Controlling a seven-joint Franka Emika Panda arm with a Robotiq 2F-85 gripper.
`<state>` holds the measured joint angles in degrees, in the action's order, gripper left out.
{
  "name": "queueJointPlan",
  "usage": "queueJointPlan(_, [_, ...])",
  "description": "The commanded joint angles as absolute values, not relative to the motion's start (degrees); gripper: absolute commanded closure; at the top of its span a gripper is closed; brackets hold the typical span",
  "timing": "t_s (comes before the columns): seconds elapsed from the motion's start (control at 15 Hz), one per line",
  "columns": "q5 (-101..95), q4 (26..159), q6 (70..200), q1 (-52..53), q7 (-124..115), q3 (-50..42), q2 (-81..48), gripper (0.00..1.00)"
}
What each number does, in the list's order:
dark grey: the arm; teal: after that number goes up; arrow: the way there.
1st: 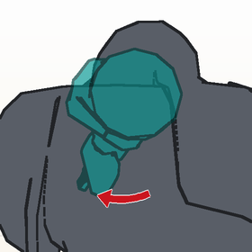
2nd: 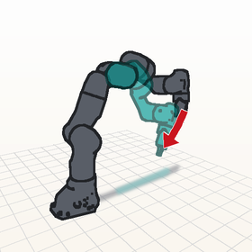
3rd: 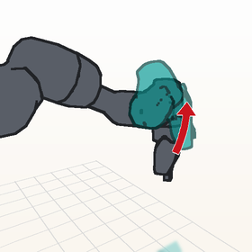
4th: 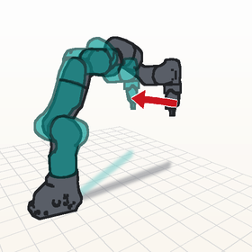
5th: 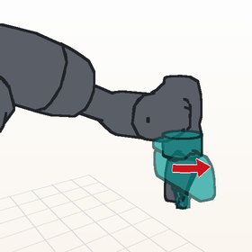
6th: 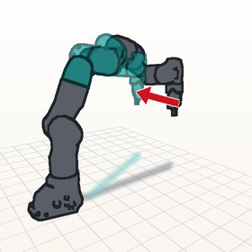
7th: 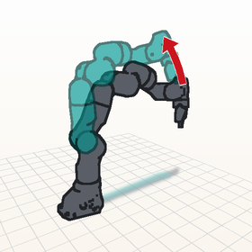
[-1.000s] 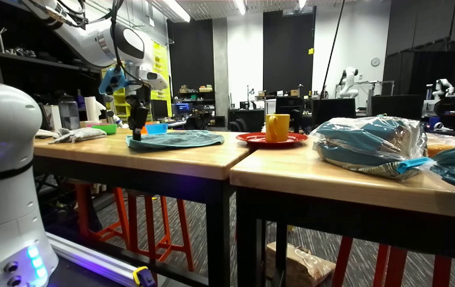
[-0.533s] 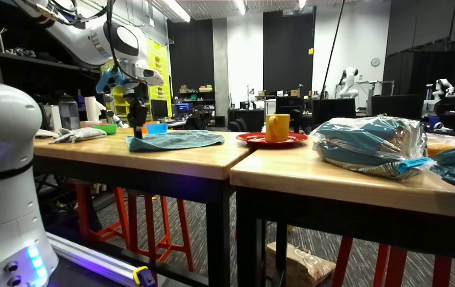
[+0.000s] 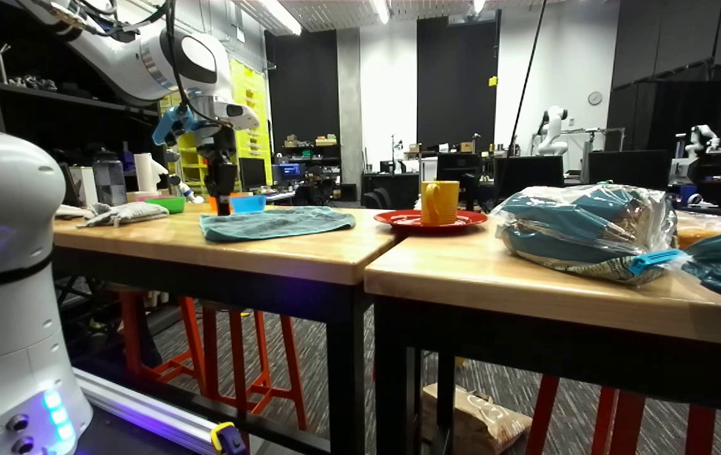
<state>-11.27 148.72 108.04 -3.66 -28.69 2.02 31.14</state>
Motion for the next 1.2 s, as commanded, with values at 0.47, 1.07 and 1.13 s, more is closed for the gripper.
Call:
queueJointPlan(0.47, [-9.4,149.1,107.5,-5.4,-26.6,2.4,36.5,1.0])
queueJointPlan(1.07, [-8.1,146.7,104.8,-5.5,-20.8,0.8,37.4,0.96])
queueJointPlan(1.13, [-8.4,146.4,104.9,-5.7,-19.6,0.3,37.5,0.73])
